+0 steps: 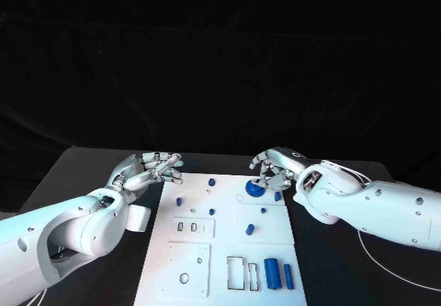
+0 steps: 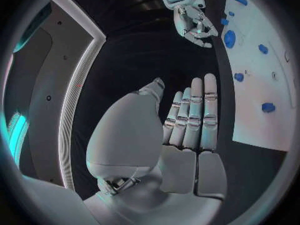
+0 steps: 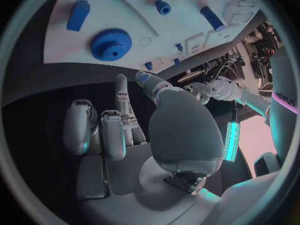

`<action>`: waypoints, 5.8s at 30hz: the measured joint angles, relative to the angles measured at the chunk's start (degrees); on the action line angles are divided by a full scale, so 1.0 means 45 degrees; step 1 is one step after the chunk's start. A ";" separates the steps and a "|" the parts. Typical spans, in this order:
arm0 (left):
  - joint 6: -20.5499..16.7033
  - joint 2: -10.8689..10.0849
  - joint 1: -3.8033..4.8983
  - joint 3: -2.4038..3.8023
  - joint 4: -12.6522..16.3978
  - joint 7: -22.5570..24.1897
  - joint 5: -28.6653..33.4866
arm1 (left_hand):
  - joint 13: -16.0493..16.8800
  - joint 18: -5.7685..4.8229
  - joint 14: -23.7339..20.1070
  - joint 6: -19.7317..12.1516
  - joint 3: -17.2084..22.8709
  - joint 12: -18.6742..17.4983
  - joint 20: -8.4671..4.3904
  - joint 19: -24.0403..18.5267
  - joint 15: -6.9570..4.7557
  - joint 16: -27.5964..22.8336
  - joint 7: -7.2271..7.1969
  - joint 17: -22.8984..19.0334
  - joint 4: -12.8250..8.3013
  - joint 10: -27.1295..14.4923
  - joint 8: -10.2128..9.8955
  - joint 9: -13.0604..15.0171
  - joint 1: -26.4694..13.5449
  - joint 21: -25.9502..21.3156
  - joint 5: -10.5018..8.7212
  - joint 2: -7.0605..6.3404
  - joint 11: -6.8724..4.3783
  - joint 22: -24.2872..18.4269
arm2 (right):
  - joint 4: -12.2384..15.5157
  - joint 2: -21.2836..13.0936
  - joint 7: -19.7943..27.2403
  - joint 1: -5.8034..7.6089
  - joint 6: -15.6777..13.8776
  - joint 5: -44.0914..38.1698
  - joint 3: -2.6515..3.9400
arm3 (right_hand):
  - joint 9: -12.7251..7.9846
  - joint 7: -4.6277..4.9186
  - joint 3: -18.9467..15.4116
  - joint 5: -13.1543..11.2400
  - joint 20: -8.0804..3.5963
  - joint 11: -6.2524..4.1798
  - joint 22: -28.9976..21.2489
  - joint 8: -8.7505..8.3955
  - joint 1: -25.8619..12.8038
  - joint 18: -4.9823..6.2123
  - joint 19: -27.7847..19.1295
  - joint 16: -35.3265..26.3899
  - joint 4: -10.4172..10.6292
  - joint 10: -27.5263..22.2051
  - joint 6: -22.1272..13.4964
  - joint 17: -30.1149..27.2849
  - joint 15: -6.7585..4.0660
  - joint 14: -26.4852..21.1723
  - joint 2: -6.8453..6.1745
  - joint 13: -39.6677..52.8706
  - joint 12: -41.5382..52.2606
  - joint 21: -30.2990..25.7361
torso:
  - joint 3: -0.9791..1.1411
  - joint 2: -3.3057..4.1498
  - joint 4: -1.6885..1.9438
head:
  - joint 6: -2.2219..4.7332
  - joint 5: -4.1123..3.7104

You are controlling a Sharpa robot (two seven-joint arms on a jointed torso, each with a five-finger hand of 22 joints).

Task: Assemble the parts on the task board

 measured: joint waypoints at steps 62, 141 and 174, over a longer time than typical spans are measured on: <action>0.0176 0.0085 -0.0006 0.0000 -0.0188 -0.0065 0.0018 | 0.0010 0.0001 -0.0024 0.0000 -0.0070 0.0000 -0.0047 -0.0046 0.0025 0.0029 0.0000 0.0032 -0.0001 0.0000 0.0000 0.0000 0.0000 0.0032 0.0000 0.0000 0.0000 0.0015 | -0.1061 0.0799 -0.0844 -0.0430 0.1127 0.0689 -0.0021 | 0.1143 0.0100 -0.0963 -0.0200 -0.0156 -0.0224 0.1007 0.1379 0.2058 -0.0282 0.0839 0.0760 0.1787 0.1720 0.0238 0.0444 -0.0117 0.0004 0.1085 1.2344 1.2520 0.0844 | 0.0018 0.0007 -0.0021 | -0.0288 -0.0181; 0.0351 0.0252 -0.0004 -0.0004 -0.0277 -0.0180 0.0022 | 0.0006 0.0001 -0.0090 0.0000 -0.0069 -0.0046 -0.0002 -0.0088 0.0000 0.0122 0.0000 0.0104 -0.0001 0.0000 0.0000 0.0000 0.0000 0.0118 0.0000 0.0000 0.0000 0.0060 | -0.1812 0.4270 -0.1879 -0.0806 -0.0009 -0.2799 -0.0161 | 0.0778 0.0269 -0.0500 -0.0400 0.0125 0.0263 0.1006 -0.0283 0.0021 -0.0478 0.0969 0.0894 0.2658 0.1452 -0.0619 0.0438 0.0193 0.0021 0.0434 1.2334 1.2321 0.1027 | -0.0010 0.0028 0.0057 | -0.0300 0.0100; 0.0345 0.0188 -0.0006 -0.0003 -0.0280 -0.0196 0.0023 | 0.0005 0.0001 -0.0137 0.0000 -0.0070 -0.0046 -0.0005 -0.0180 0.0046 0.0122 0.0000 0.0140 -0.0001 -0.0047 0.0000 -0.0001 0.0000 0.0160 0.0000 0.0000 0.0046 0.0085 | -0.1429 0.3699 -0.1590 -0.0739 0.0366 -0.1365 -0.0133 | 0.0798 0.0266 -0.1442 0.0172 0.0168 0.0279 0.1005 -0.0469 -0.1295 -0.0479 0.1014 0.0957 0.2754 0.1757 -0.0339 0.0437 0.0232 -0.0018 0.1148 1.2331 1.2718 0.1077 | -0.0017 0.0043 0.0033 | -0.0365 0.0050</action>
